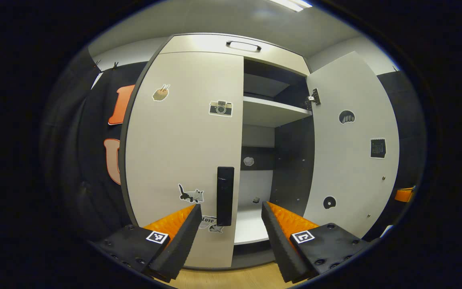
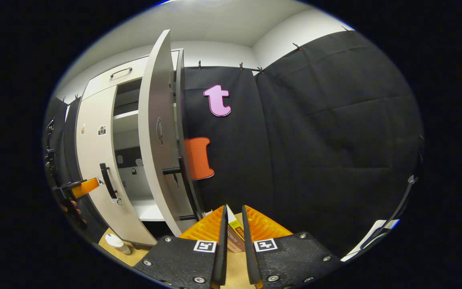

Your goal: Open the right door of the double-door shoe cabinet with the right hand, and open the left door with the left hand.

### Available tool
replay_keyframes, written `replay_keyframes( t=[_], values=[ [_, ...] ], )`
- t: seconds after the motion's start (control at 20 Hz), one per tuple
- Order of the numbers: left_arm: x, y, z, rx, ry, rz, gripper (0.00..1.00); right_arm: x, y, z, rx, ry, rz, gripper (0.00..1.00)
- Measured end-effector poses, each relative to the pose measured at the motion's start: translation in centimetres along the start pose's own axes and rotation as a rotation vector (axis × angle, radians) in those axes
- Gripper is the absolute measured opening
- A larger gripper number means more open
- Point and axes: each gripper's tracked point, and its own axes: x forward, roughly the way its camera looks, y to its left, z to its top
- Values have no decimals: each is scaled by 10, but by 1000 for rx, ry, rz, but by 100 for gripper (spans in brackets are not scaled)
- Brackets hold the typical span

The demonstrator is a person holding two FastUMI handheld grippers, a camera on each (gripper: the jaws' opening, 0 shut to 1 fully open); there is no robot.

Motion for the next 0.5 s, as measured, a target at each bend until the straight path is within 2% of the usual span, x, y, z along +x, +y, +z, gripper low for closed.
replay_keyframes(
  t=[0.05, 0.1, 0.15, 0.35, 0.4, 0.45, 0.5],
  values=[
    [2, -1, -3, -2, 8, 0, 96, 1, -2, 0, -1, 3, 1, 24],
    [6, -2, -6, -6, 19, -2, 96, 1, -4, 0, -4, 5, 0, 20],
    [11, -1, -8, -9, 28, -3, 96, 1, -6, -1, -8, 7, -4, 29],
    [33, 4, -11, 15, 50, 12, 96, 3, -12, 2, -48, -8, -25, 44],
    [39, 8, -14, 38, 67, 22, 94, 4, -12, 2, -54, -5, -23, 50],
    [47, 13, -16, 54, 73, 34, 96, 5, -9, 0, -58, 2, -10, 58],
    [52, 18, -17, 62, 81, 45, 96, 7, -7, 0, -62, 8, -1, 54]
  ],
)
